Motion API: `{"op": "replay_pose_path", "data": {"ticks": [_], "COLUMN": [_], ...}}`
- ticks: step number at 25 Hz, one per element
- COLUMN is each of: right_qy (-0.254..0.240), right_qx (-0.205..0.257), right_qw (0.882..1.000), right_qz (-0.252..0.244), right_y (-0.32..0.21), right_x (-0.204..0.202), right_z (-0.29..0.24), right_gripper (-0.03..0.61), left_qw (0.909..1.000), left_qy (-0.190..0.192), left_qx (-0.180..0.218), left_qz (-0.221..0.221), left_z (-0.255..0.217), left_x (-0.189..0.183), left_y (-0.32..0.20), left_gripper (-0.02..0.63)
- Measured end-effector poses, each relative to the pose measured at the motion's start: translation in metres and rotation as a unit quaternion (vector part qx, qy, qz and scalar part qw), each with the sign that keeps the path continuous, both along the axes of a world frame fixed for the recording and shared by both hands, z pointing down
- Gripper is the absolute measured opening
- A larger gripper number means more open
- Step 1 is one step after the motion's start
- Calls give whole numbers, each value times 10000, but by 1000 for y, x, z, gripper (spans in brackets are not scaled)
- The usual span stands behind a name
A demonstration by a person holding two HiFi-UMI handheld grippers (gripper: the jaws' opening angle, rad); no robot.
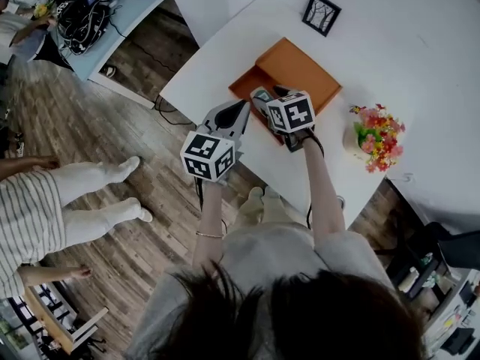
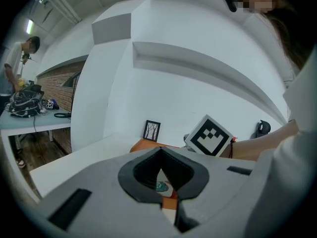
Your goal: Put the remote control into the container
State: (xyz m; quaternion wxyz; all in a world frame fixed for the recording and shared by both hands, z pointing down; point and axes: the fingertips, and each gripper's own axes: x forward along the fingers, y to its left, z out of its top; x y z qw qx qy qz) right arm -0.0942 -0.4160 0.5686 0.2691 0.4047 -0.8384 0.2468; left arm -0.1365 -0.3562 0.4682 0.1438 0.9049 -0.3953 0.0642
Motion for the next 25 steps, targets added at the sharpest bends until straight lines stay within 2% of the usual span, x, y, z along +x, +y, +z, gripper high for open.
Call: {"op": "replay_pose_path", "data": {"ticks": [1, 5, 9, 17, 25], "right_qy": [-41, -34, -257, -897, -1315], "right_qx": [70, 350, 652, 1391, 2196], "right_qw": [10000, 9993, 9974, 9858, 9666], "right_qz": [24, 112, 192, 270, 138], "right_y": [1, 5, 13, 35, 69], "right_x": [2, 9, 12, 16, 22], "right_z": [-5, -20, -40, -102, -158], "right_gripper": [272, 108, 25, 0, -2], "left_qw": [10000, 9999, 9998, 9984, 9948], "left_qy": [5, 16, 22, 37, 109], "left_qx": [12, 64, 126, 364, 711], "left_qz": [14, 86, 182, 437, 725], "left_z": [-1, -5, -10, -28, -56], "left_x": [2, 9, 16, 26, 38], "left_y": [0, 1, 3, 15, 36], "left_gripper": [5, 5, 5, 5, 5]}}
